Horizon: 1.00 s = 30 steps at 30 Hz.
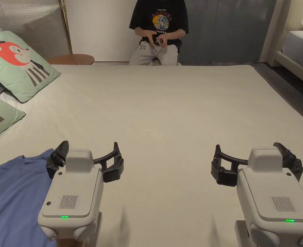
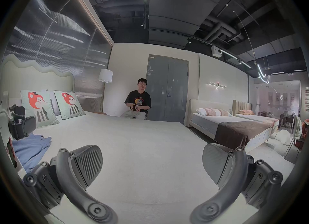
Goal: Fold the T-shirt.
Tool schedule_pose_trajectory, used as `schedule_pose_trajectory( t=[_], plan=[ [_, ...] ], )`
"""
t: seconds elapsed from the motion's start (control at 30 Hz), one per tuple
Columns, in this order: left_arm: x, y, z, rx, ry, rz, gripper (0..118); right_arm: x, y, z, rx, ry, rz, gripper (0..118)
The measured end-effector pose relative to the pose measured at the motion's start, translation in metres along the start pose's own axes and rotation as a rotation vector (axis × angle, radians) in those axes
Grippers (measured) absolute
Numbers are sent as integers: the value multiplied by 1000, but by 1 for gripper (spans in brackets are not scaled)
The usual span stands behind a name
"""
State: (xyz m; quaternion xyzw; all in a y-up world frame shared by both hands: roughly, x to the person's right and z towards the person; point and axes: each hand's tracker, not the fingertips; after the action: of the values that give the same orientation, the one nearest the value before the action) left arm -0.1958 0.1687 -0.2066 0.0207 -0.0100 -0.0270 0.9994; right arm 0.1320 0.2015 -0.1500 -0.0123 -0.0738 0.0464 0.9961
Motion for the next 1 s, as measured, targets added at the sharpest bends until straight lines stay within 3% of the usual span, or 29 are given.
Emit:
schedule_pose_trajectory(
  t=[1.0],
  plan=[
    [0, 2, 1, 5, -5, -3, 110, 1, 1, 0, 6, 6, 5, 118]
  ],
)
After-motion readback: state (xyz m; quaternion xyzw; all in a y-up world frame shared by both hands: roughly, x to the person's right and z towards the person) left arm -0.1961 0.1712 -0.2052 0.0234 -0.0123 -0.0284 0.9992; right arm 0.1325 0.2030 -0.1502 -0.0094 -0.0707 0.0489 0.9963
